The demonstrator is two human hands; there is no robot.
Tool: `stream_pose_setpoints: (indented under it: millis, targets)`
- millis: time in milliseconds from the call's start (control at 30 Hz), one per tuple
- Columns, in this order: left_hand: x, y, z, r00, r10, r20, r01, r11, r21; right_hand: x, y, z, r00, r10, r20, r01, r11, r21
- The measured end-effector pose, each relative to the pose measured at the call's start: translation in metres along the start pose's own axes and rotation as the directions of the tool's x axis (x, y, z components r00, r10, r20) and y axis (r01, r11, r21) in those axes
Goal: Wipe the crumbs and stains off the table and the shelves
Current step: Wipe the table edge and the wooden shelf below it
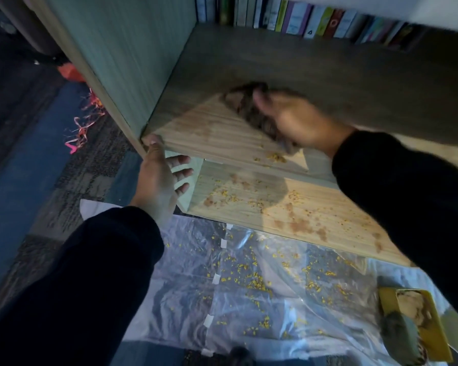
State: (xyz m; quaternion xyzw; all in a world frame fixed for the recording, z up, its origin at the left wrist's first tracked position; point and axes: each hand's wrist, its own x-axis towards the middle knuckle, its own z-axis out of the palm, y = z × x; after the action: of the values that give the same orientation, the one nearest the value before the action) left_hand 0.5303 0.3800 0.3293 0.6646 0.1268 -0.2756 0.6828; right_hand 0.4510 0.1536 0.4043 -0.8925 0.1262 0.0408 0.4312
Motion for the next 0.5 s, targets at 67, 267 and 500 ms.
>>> stream_pose_setpoints:
  millis: [67, 267, 500]
  targets:
    - [-0.004, 0.005, 0.0, 1.0, -0.013, 0.006, 0.012, 1.0, 0.029, -0.031, 0.006, 0.018, 0.99, -0.125, 0.061, 0.134, 0.975, -0.175]
    - [-0.003, 0.012, -0.01, 0.997, -0.054, 0.058, 0.049, 0.996, 0.08, -0.108, 0.016, 0.018, 0.978, -0.208, -0.013, 0.203, 0.966, -0.16]
    - [-0.004, 0.01, -0.012, 0.996, -0.041, 0.083, 0.035, 0.997, 0.073, -0.084, 0.041, -0.02, 0.822, 0.304, -0.482, -0.144, 0.929, 0.341]
